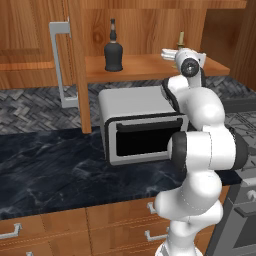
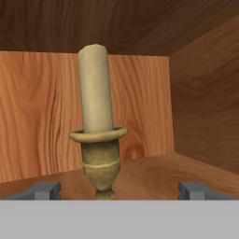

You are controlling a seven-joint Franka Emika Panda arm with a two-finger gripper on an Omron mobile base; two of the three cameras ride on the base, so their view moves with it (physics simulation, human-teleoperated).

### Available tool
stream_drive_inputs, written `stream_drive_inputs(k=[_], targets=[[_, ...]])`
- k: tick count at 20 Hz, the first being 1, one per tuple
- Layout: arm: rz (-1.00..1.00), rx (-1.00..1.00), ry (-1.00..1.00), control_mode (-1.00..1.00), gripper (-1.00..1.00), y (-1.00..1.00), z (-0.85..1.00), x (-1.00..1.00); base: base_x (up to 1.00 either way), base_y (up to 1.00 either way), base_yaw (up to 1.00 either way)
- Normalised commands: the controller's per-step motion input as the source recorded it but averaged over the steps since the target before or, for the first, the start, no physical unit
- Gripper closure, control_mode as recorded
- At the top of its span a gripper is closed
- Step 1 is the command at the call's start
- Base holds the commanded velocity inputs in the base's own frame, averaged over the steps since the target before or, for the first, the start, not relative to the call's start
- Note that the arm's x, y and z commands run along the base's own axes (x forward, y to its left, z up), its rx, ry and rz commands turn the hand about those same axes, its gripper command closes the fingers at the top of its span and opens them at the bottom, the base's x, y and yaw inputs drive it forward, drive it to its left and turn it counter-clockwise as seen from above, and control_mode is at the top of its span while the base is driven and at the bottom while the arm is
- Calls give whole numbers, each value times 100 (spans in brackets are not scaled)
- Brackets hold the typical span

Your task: Get the candle and the liquor from the cabinet and move them to the dining counter.

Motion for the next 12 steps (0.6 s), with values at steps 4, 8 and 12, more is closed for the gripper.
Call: stream_drive_inputs(k=[4,8,12], targets=[[0,0,0,-100,-100,0,0,0,0,0,0],[0,0,0,-100,-100,8,0,5,0,0,0],[0,0,0,-100,-100,14,0,11,0,0,0]])
